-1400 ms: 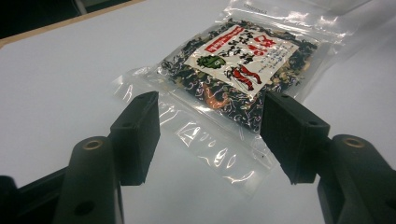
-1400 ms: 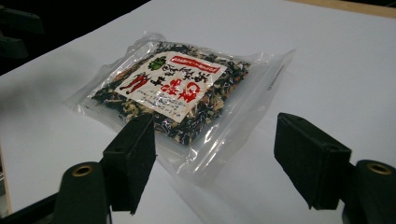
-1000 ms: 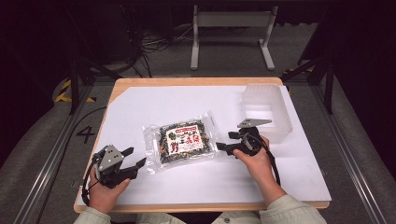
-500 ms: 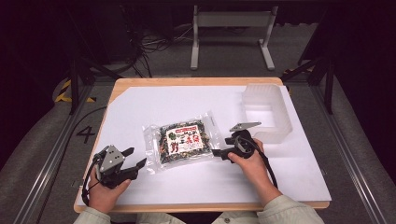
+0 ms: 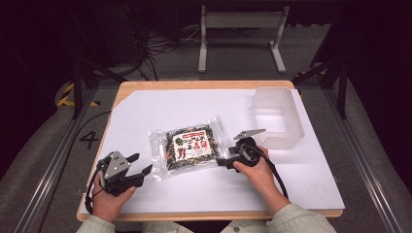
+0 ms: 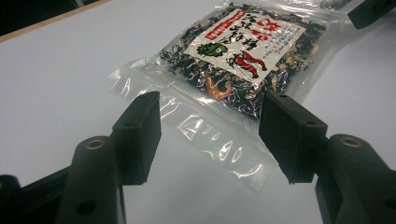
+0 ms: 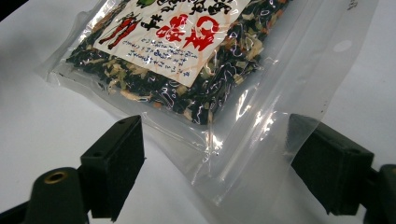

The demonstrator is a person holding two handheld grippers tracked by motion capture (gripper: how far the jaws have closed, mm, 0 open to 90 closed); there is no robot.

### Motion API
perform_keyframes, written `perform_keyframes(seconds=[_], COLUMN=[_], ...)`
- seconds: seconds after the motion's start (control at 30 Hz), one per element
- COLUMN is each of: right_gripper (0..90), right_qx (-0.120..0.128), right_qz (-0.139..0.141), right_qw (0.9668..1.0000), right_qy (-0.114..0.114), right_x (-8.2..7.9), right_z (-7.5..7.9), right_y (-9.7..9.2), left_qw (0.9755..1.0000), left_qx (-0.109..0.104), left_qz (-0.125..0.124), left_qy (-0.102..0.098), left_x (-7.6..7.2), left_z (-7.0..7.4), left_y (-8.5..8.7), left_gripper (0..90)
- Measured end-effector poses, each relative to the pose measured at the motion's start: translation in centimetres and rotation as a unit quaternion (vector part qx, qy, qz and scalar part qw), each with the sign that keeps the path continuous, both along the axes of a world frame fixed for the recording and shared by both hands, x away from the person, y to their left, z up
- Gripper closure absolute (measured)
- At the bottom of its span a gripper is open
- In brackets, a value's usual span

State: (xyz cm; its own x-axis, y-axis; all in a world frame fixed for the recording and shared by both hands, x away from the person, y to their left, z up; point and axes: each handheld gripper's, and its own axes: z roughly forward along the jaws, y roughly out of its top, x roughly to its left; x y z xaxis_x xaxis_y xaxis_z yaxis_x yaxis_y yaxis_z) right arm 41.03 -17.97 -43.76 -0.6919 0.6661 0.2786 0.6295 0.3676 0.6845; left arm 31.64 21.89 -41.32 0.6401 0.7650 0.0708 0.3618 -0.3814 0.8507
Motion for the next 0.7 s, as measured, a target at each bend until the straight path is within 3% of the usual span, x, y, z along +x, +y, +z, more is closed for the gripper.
perform_keyframes(seconds=[0.2,0.4,0.7], right_gripper=[26.7,45.7,68.3], right_qx=[0.0,-0.013,-0.003], right_qz=[0.006,-0.002,0.0], right_qw=[1.0,0.9999,0.9998], right_qy=[0.007,-0.002,0.02], right_x=[0.05,0.07,0.11], right_z=[-0.31,-0.24,-0.32], right_y=[0.25,0.09,-0.08], left_qw=[1.0,1.0,0.9999], left_qx=[0.005,0.007,0.011], left_qz=[0.0,0.002,0.003], left_qy=[-0.001,-0.002,-0.004], left_x=[0.04,0.05,0.03], left_z=[-0.02,-0.08,-0.06], left_y=[-0.05,-0.16,-0.18], left_gripper=[39.4,39.3,39.1])
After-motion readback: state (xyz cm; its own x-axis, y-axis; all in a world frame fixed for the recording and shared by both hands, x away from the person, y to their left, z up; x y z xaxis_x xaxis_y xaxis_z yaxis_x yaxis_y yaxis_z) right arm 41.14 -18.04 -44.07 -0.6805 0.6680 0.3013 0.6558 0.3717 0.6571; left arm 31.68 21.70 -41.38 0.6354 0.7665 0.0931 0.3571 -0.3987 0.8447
